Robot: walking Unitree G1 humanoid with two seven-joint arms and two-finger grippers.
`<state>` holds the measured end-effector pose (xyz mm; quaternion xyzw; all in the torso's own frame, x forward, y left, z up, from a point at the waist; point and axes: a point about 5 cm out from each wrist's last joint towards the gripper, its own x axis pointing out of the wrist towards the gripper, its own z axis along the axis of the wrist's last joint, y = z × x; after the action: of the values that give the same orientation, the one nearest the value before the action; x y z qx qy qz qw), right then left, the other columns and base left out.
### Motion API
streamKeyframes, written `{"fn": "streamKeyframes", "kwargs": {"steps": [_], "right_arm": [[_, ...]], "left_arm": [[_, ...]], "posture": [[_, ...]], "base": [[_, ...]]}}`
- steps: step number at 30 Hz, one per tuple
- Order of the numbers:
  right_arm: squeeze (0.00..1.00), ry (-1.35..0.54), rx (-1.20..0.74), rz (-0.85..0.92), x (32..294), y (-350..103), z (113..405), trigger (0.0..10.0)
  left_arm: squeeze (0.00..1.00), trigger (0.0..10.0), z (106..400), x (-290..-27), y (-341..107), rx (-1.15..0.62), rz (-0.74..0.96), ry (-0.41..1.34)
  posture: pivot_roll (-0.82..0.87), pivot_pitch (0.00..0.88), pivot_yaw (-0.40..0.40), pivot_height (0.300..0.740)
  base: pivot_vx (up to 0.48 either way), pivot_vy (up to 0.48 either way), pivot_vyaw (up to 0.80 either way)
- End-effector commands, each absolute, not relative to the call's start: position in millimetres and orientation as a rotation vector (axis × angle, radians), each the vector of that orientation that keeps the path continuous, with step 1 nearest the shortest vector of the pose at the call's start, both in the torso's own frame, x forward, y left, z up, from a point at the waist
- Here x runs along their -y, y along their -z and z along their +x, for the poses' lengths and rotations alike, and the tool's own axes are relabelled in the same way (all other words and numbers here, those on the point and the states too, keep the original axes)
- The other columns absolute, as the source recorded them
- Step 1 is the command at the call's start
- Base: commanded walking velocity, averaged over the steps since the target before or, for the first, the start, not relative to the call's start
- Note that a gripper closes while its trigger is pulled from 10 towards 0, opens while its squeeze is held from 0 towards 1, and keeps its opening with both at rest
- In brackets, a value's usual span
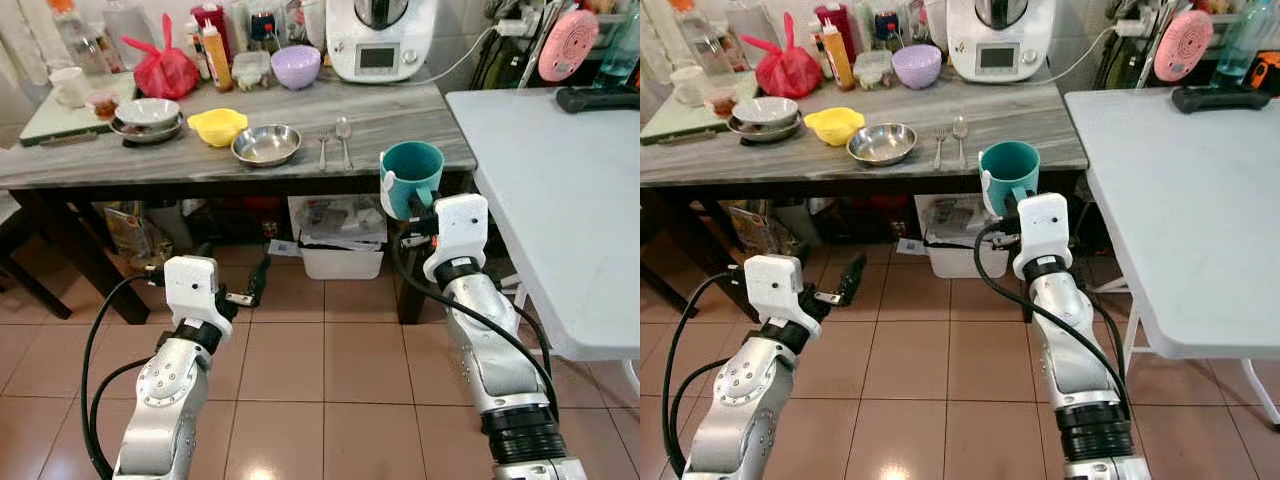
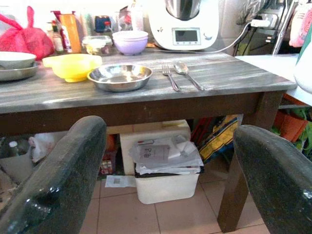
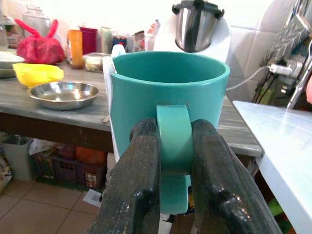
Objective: Setting the table
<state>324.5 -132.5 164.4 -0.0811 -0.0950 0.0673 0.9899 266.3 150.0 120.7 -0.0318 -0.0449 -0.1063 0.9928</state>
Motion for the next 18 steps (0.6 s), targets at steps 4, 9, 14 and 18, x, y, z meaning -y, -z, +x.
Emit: {"fn": "streamKeyframes", "kwargs": {"steps": [4, 9, 14, 18], "right_arm": [[0.0, -0.132, 0.218, -0.173, 133.2, -169.5, 324.5, 10.0], [0.0, -0.132, 0.224, -0.174, 132.5, -170.4, 324.2, 10.0], [0.0, -0.131, 0.224, -0.178, 133.0, -170.4, 324.2, 10.0], [0.0, -0.131, 0.227, -0.18, 133.1, -170.7, 324.0, 10.0]], "left_arm": [[0.0, 10.0, 266.2, -149.6, -123.1, 0.093, -0.065, 0.218], [0.0, 10.0, 267.6, -149.2, -123.6, 0.095, -0.067, 0.222], [0.0, 10.0, 267.6, -149.2, -123.2, 0.093, -0.067, 0.222], [0.0, 10.0, 267.3, -148.8, -123.2, 0.093, -0.07, 0.223]], "posture": [[-0.06, 0.031, 0.082, 0.74], [-0.06, 0.031, 0.082, 0.74], [-0.07, 0.032, 0.082, 0.74], [-0.07, 0.033, 0.083, 0.74]], "base": [[0.48, 0.0, 0.0], [0.48, 0.0, 0.48], [0.48, 0.0, 0.49], [0.48, 0.0, 0.55]]}}
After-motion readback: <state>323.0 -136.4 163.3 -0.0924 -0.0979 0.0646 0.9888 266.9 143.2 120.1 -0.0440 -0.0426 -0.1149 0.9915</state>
